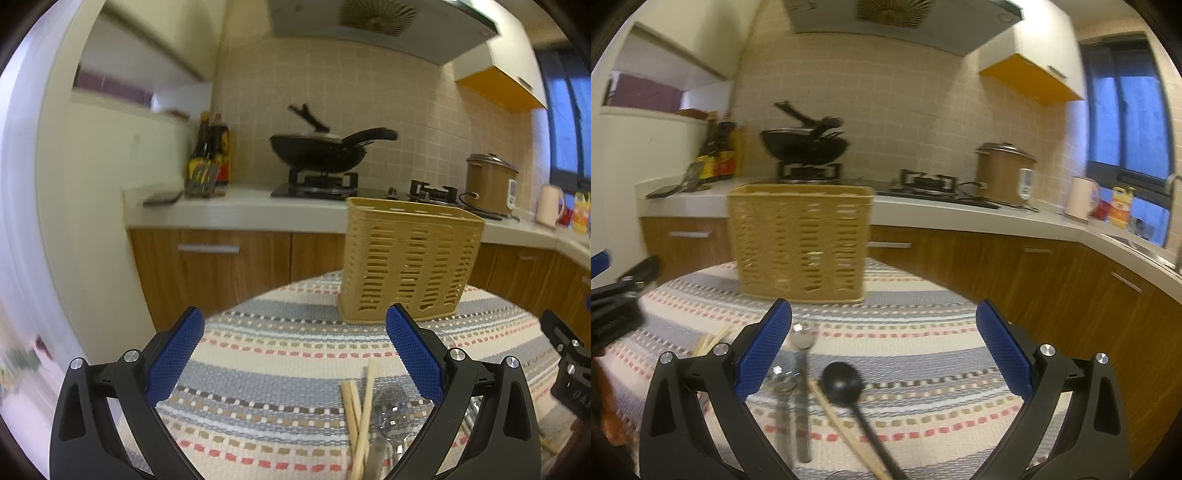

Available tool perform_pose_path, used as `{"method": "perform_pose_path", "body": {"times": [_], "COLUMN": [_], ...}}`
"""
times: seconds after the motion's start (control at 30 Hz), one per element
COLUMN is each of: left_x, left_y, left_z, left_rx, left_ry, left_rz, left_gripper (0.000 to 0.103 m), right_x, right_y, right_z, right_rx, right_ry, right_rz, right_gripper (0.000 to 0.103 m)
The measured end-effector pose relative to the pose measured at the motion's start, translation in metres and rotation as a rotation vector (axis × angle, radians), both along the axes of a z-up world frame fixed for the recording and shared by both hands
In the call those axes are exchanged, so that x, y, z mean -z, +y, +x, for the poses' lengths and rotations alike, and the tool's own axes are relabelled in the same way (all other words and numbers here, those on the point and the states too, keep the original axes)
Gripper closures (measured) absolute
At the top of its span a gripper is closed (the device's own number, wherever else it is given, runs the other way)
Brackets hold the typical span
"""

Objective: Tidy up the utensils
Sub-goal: 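Lower the left tool onto a wooden chopstick and close on it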

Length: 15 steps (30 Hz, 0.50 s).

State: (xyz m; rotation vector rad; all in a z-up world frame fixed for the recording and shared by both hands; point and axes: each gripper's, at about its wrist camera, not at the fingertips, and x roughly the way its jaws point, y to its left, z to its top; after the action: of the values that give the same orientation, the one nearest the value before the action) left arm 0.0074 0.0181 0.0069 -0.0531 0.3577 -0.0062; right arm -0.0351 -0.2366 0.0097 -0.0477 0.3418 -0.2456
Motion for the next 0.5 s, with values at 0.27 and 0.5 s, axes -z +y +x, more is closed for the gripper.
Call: {"method": "perform_pose_path", "body": {"times": [0.27, 0.5], "left_x": [0.0, 0.032], "left_y": [0.009, -0.021], "left_z": [0.037, 0.064], "left_rx": [0.312, 0.546], "left_ry": [0.319, 0.605], "left_rz": [0.105, 0.046], "left_gripper": [0.027, 0.04], "right_x": [-0.017, -0.003], "right_y": [-0.032, -0.027], "right_z": [0.024, 0.062], "right_rx": [-0.072, -0.208], "right_ry": [0.187, 0.495], "right_rz": [0.094, 0.112], "right_gripper": [0.008, 0.031]}}
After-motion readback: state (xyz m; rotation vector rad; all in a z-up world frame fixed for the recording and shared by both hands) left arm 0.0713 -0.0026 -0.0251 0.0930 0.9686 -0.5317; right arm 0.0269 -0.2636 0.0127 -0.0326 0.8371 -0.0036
